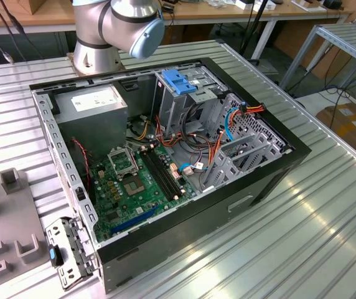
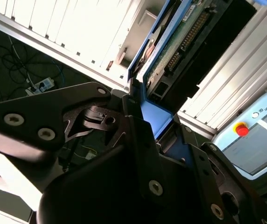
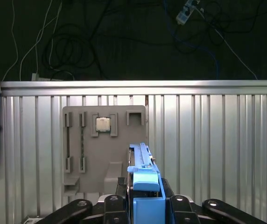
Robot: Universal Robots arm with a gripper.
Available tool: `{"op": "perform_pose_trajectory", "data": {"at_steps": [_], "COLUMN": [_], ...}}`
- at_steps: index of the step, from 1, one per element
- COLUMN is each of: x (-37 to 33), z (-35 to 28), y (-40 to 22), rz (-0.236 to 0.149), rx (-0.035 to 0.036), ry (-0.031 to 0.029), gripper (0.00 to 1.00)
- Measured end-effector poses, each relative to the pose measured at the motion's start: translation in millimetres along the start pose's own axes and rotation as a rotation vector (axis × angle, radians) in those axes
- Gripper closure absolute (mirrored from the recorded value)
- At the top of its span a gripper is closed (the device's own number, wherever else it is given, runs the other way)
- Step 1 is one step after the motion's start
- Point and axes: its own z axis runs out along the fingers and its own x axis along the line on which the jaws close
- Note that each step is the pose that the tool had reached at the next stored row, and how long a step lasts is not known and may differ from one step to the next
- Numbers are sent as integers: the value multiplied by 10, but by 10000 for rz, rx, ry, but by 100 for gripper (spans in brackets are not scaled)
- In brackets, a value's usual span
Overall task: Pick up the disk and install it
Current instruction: 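Pick up the disk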
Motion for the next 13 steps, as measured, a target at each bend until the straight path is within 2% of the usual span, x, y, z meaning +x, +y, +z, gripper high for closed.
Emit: {"op": "perform_pose_trajectory", "data": {"at_steps": [11, 13], "x": [-3, 1], "z": [1, 1], "y": [-265, -275], "rz": [0, 0], "rx": [0, 1], "ry": [0, 0], "gripper": [63, 63]}}
